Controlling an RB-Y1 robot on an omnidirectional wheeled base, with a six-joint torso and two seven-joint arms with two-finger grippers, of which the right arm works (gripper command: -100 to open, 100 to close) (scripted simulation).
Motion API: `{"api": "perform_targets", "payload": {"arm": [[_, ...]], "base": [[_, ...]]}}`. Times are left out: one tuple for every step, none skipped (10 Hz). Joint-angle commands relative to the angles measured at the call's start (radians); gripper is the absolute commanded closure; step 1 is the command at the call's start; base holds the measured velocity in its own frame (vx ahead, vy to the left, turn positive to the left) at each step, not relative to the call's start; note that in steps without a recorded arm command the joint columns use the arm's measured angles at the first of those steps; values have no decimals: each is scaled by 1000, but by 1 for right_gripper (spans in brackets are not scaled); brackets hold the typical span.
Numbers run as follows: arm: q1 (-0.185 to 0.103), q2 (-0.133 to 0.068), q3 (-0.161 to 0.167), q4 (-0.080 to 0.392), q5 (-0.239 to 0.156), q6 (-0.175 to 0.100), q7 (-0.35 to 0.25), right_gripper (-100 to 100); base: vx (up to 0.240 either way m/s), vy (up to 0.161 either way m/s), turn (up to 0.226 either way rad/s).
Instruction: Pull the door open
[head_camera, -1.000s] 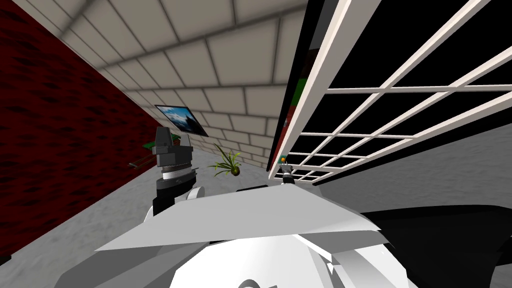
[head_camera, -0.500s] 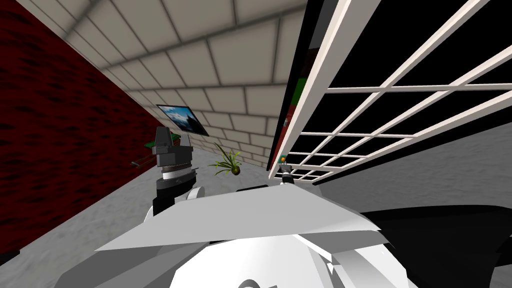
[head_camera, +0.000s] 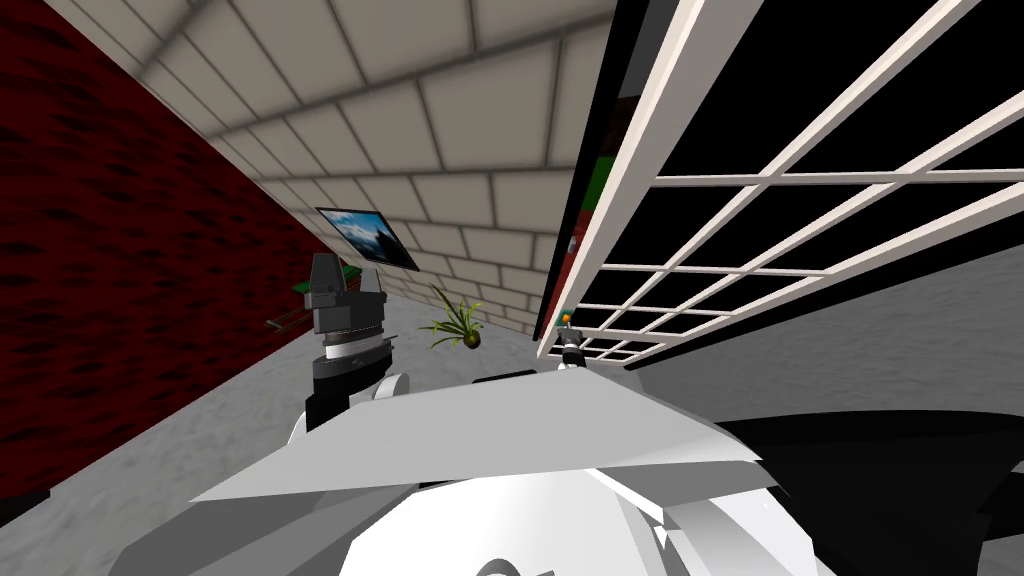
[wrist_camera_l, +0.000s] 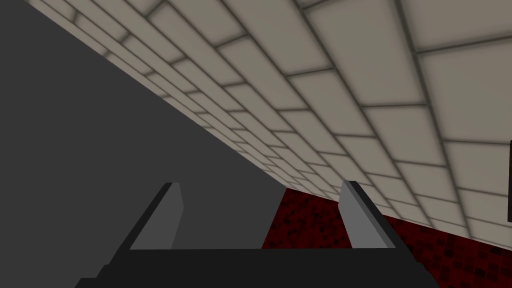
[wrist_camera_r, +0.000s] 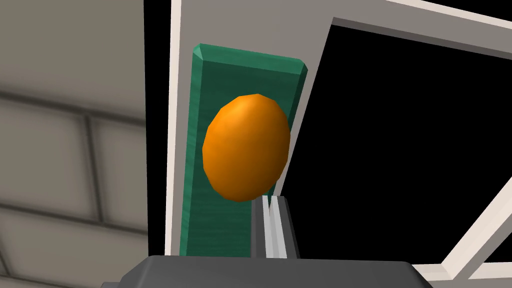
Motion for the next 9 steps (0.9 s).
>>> {"api": "perform_targets", "payload": {"arm": [[8, 13, 9, -50, 4, 10, 9, -100], [8, 13, 9, -61, 4, 10, 9, -100], [8, 13, 9, -61, 4, 10, 9, -100], [8, 13, 9, -61, 4, 10, 9, -100], [8, 13, 9, -61, 4, 10, 9, -100], [8, 13, 9, -61, 4, 10, 9, -100], [8, 13, 9, -61, 4, 10, 9, -100], [8, 17, 10, -65, -7, 11, -15, -100], [7, 20, 10, -67, -15, 12, -34, -100]], "base": [[-15, 1, -23], [-5, -1, -13], [0, 0, 0], [12, 1, 10], [7, -2, -21], [-3, -2, -11], [-4, 1, 26], [-27, -9, 5], [-49, -10, 9]]}}
